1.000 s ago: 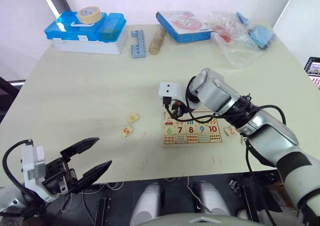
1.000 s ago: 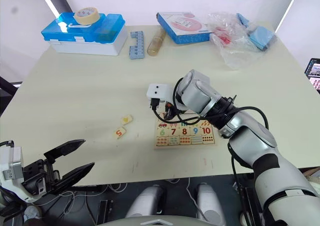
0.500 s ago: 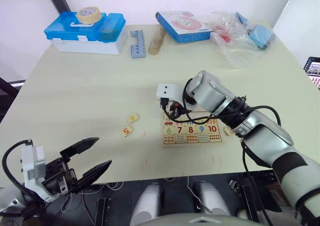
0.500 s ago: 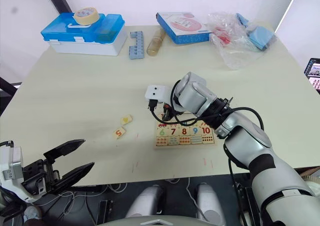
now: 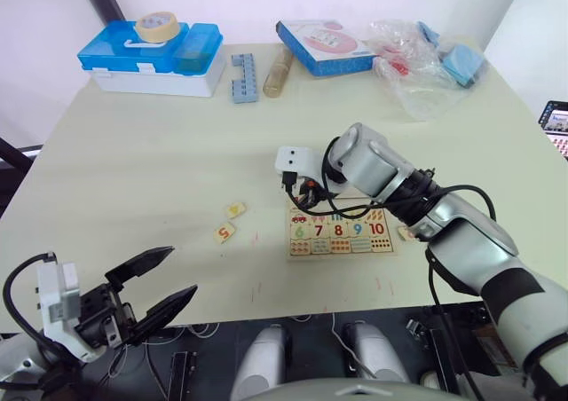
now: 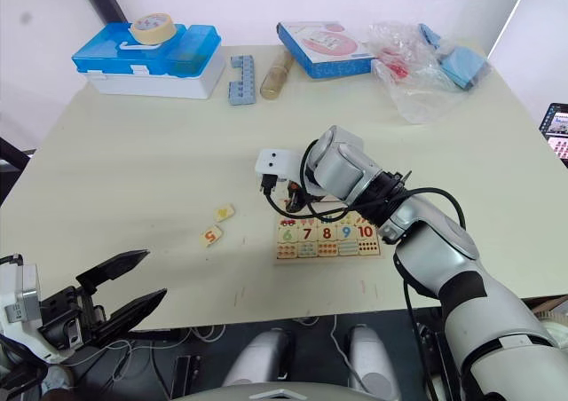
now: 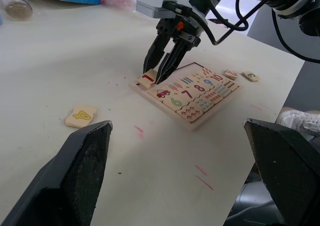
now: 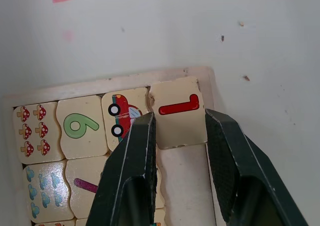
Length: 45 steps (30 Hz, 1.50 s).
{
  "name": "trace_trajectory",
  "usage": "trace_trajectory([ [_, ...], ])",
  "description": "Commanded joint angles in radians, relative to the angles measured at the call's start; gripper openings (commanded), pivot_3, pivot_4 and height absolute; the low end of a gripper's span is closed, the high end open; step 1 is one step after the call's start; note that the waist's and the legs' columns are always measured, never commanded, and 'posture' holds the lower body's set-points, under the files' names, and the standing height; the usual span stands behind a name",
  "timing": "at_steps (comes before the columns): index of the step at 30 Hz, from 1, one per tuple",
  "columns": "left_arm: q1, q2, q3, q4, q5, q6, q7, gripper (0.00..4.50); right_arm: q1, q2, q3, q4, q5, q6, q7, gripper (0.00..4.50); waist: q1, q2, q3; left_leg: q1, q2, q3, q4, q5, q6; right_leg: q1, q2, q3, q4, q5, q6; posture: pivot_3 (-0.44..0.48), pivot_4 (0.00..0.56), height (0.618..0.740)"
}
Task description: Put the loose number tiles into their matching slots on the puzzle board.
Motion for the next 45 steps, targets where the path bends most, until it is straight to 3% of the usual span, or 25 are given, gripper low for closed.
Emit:
trace_trajectory([
  [1,0.011,0.001,0.032,-0.033,-0.008,-0.021,-0.004,4.5,-0.023,0.005,-0.016,-0.015,-0.003,-0.014,-0.005,0.9,0.0,0.0,0.0,0.0,0.0,0.0,0.0,0.0,0.0,0.0,0.0,0.0,0.0,0.0,0.0,0.0,0.15,0.74],
  [29,0.016,0.005,0.041,-0.035,-0.01,-0.02,-0.003,4.5,-0.014,0.0,-0.004,-0.014,-0.009,-0.017,-0.005,0.9,0.0,0.0,0.0,0.0,0.0,0.0,0.0,0.0,0.0,0.0,0.0,0.0,0.0,0.0,0.0,0.0,0.15,0.74],
  [33,0.018,0.003,0.043,-0.036,-0.01,-0.02,-0.004,4.5,-0.01,-0.001,-0.003,-0.016,-0.009,-0.017,-0.004,2.72,0.0,0.0,0.0,0.0,0.0,0.0,0.0,0.0,0.0,0.0,0.0,0.0,0.0,0.0,0.0,0.0,0.15,0.74],
  [36,0.02,0.001,0.044,-0.037,-0.01,-0.022,-0.004,4.5,-0.007,0.0,-0.002,-0.022,-0.008,-0.013,-0.003,4.35,0.0,0.0,0.0,0.0,0.0,0.0,0.0,0.0,0.0,0.0,0.0,0.0,0.0,0.0,0.0,0.0,0.15,0.74],
  [41,0.023,0.0,0.044,-0.039,-0.01,-0.023,-0.002,4.5,-0.002,0.0,-0.025,-0.031,0.0,-0.023,-0.013,4.44,0.0,0.0,0.0,0.0,0.0,0.0,0.0,0.0,0.0,0.0,0.0,0.0,0.0,0.0,0.0,0.0,0.15,0.74],
  [45,0.024,-0.002,0.045,-0.042,-0.009,-0.024,0.001,4.5,0.033,-0.001,-0.159,-0.101,0.117,-0.022,0.019,4.44,0.0,0.0,0.0,0.0,0.0,0.0,0.0,0.0,0.0,0.0,0.0,0.0,0.0,0.0,0.0,0.0,0.15,0.74],
])
